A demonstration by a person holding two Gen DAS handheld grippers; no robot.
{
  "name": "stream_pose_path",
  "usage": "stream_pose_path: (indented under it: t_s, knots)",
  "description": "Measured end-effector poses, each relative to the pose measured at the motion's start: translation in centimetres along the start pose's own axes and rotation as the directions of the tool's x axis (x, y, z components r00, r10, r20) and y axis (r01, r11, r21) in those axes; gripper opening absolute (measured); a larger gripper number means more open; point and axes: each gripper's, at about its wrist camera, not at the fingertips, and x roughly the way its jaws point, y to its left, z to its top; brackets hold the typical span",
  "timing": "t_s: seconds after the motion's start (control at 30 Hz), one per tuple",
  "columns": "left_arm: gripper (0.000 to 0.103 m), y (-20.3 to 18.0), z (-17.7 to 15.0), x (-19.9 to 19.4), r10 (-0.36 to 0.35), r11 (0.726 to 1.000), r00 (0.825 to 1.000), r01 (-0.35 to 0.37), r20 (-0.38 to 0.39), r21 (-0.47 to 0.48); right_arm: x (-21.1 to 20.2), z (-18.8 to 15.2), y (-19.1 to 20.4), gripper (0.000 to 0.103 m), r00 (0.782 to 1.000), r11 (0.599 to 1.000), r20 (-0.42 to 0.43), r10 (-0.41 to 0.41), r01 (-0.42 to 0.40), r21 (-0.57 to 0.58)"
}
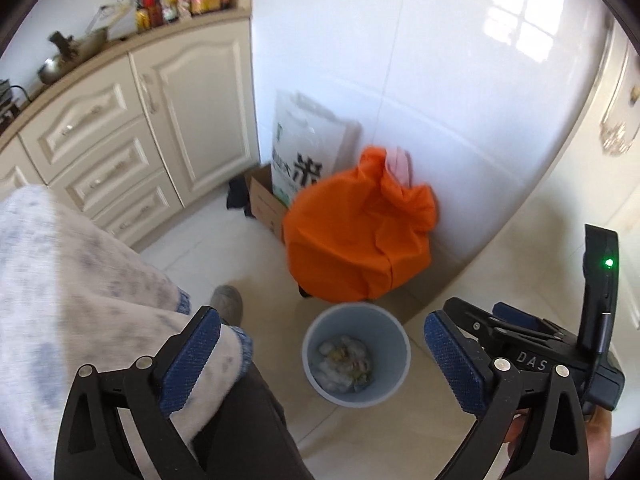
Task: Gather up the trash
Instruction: 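Return both tools to the table above the remaining trash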
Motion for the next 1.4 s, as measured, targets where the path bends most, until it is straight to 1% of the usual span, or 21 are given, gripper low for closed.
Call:
stream_pose_path:
  t_s: [0.07, 0.13, 0.23, 0.37, 0.4, 0.47, 0.6, 0.73, 0.83, 0.93, 1.0, 1.1, 1.17, 1.23, 1.33, 1.37, 1.4]
  knots:
    - [0.102, 1.1, -0.5, -2.7, 0.014, 1.0, 0.999, -0.014, 0.037, -0.01, -1.3, 0.4, 2.0, 0.103, 1.0, 0.999, 0.023, 0.013, -0.012, -0.032]
    - [0.102, 2.9, -1.0, -5.5, 0.031, 0.999, 0.997, -0.027, 0.076, -0.042, -2.7, 0.7, 4.3, 0.103, 0.998, 0.997, 0.049, 0.032, -0.028, -0.069]
    - [0.102, 5.6, -2.4, -10.1, 0.052, 0.994, 0.988, -0.038, 0.143, -0.099, -4.8, 0.9, 8.3, 0.103, 0.994, 0.99, 0.09, 0.055, -0.042, -0.137]
    - [0.102, 8.8, -4.6, -15.7, 0.099, 0.987, 0.971, -0.068, 0.218, -0.146, -7.3, 0.8, 13.8, 0.103, 0.988, 0.971, 0.125, 0.09, -0.059, -0.232]
    - [0.102, 9.6, -5.2, -17.1, 0.118, 0.984, 0.965, -0.083, 0.235, -0.155, -7.9, 0.6, 15.3, 0.103, 0.986, 0.964, 0.131, 0.101, -0.064, -0.26]
    - [0.102, 10.8, -6.5, -19.8, 0.139, 0.979, 0.953, -0.091, 0.27, -0.182, -9.0, 0.2, 17.9, 0.103, 0.982, 0.948, 0.142, 0.125, -0.076, -0.31]
    - [0.102, 13.5, -9.4, -25.0, 0.183, 0.966, 0.923, -0.104, 0.339, -0.237, -11.0, -0.8, 23.3, 0.103, 0.969, 0.907, 0.162, 0.186, -0.106, -0.407]
    - [0.102, 15.7, -12.3, -29.2, 0.243, 0.949, 0.891, -0.137, 0.384, -0.283, -12.4, -2.0, 27.5, 0.103, 0.955, 0.871, 0.169, 0.242, -0.137, -0.472]
    - [0.102, 16.9, -14.7, -32.1, 0.283, 0.937, 0.867, -0.159, 0.411, -0.31, -13.6, -3.3, 30.9, 0.103, 0.942, 0.834, 0.17, 0.288, -0.16, -0.528]
    - [0.102, 18.0, -16.7, -34.3, 0.326, 0.92, 0.839, -0.176, 0.435, -0.349, -14.4, -4.5, 33.7, 0.103, 0.931, 0.8, 0.166, 0.324, -0.176, -0.574]
    - [0.102, 18.8, -18.6, -36.1, 0.358, 0.906, 0.817, -0.188, 0.452, -0.379, -14.8, -5.5, 35.6, 0.103, 0.923, 0.772, 0.162, 0.349, -0.185, -0.608]
    - [0.102, 20.2, -19.9, -37.4, 0.402, 0.885, 0.791, -0.206, 0.461, -0.418, -15.3, -6.8, 38.1, 0.103, 0.911, 0.736, 0.153, 0.383, -0.202, -0.646]
    - [0.102, 21.0, -20.5, -38.0, 0.427, 0.872, 0.777, -0.217, 0.463, -0.44, -15.5, -7.8, 39.6, 0.103, 0.902, 0.71, 0.15, 0.405, -0.207, -0.673]
    - [0.102, 21.6, -21.9, -39.0, 0.453, 0.858, 0.759, -0.229, 0.467, -0.46, -15.8, -8.8, 41.4, 0.103, 0.893, 0.684, 0.154, 0.422, -0.203, -0.7]
    - [0.102, 22.2, -22.8, -39.1, 0.487, 0.838, 0.741, -0.248, 0.461, -0.487, -16.4, -10.1, 43.5, 0.103, 0.88, 0.65, 0.155, 0.448, -0.203, -0.732]
    - [0.102, 22.6, -23.7, -39.6, 0.501, 0.828, 0.732, -0.251, 0.462, -0.501, -16.5, -10.5, 44.0, 0.103, 0.878, 0.643, 0.157, 0.452, -0.198, -0.74]
    - [0.102, 22.5, -24.0, -39.5, 0.51, 0.823, 0.726, -0.256, 0.461, -0.507, -16.7, -11.1, 44.8, 0.103, 0.876, 0.63, 0.16, 0.455, -0.19, -0.753]
